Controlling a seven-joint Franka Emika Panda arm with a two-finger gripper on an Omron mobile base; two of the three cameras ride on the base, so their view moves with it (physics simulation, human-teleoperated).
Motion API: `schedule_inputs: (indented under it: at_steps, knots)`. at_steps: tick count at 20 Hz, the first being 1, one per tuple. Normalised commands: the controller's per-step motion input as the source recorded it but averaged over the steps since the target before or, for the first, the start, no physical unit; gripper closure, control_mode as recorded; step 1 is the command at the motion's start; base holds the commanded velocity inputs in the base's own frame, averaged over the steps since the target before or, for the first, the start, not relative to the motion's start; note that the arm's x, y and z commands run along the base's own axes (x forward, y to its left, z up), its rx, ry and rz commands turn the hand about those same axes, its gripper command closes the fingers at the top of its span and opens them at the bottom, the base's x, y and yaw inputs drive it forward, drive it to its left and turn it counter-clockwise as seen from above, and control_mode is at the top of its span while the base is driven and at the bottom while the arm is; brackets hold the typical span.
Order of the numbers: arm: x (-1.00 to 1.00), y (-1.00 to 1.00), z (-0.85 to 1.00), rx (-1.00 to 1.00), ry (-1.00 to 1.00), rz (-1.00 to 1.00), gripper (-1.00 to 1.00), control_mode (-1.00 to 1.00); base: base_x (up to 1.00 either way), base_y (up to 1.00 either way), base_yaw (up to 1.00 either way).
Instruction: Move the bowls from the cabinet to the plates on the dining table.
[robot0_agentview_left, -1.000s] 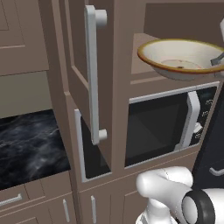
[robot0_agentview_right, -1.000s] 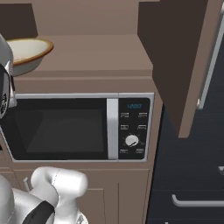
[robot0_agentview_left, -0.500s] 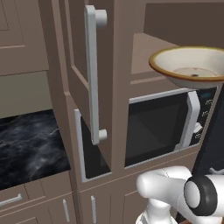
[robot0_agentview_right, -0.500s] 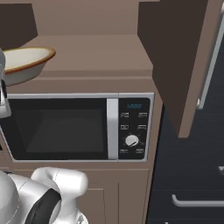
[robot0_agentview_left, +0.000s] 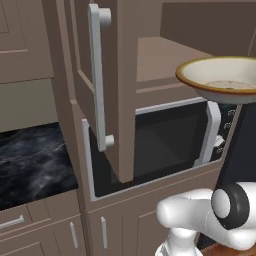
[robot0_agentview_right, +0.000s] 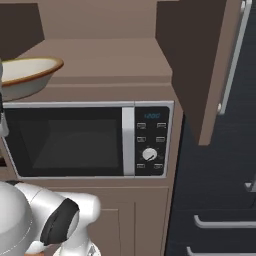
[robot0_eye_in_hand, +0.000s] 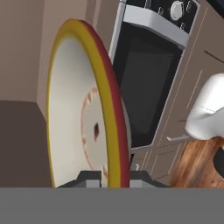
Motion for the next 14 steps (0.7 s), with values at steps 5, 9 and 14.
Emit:
schedule_inputs:
  at_steps: [5, 9, 14]
  knots:
    - [0.00, 0.00, 0.00, 0.00, 0.00, 0.00, 1.00, 1.00, -0.61, 0.01, -0.05]
    - [0.00, 0.00, 0.00, 0.00, 0.00, 0.00, 1.00, 1.00, -0.62, 0.05, -0.05]
    - [0.00, 0.00, 0.00, 0.00, 0.00, 0.00, 1.00, 1.00, -0.62, 0.05, -0.05]
